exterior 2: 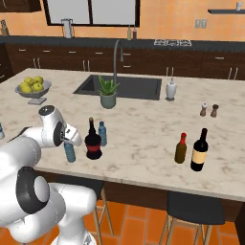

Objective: Move the plastic bottles in the middle to the plastics group, and the glass bottles in the middle to the glass group.

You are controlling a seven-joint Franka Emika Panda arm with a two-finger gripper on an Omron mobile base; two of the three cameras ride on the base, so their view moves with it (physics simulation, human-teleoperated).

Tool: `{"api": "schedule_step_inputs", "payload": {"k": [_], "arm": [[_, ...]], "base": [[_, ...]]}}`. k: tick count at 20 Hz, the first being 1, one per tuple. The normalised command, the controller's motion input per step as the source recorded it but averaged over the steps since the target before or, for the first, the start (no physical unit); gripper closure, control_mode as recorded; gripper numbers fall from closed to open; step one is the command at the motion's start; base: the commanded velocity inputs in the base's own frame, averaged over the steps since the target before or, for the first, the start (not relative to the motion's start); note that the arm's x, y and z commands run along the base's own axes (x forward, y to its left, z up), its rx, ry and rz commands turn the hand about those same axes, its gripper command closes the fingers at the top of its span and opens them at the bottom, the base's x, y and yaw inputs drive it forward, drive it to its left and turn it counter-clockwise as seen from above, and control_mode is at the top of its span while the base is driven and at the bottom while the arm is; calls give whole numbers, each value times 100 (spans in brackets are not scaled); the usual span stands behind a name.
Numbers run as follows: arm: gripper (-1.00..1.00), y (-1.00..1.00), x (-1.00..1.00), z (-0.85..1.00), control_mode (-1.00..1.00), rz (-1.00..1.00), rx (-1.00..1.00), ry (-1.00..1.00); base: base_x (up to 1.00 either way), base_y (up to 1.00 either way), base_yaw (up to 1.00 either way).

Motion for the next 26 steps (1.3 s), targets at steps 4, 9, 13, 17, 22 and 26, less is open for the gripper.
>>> {"api": "schedule_step_inputs", "payload": {"k": [4,9,13,17,22,26], "arm": [[100,0,0,0,-100,0,0,0],[100,11,-43,26,-100,0,0,-7],[100,60,-33,60,-100,0,0,-12],[100,89,-16,33,-100,12,0,-3],[100,100,0,2,-100,27,0,1],[100,99,5,6,-100,33,0,9]], "base": [[0,0,0],[0,0,0],[0,0,0],[0,0,0],[0,0,0],[0,0,0]]}}
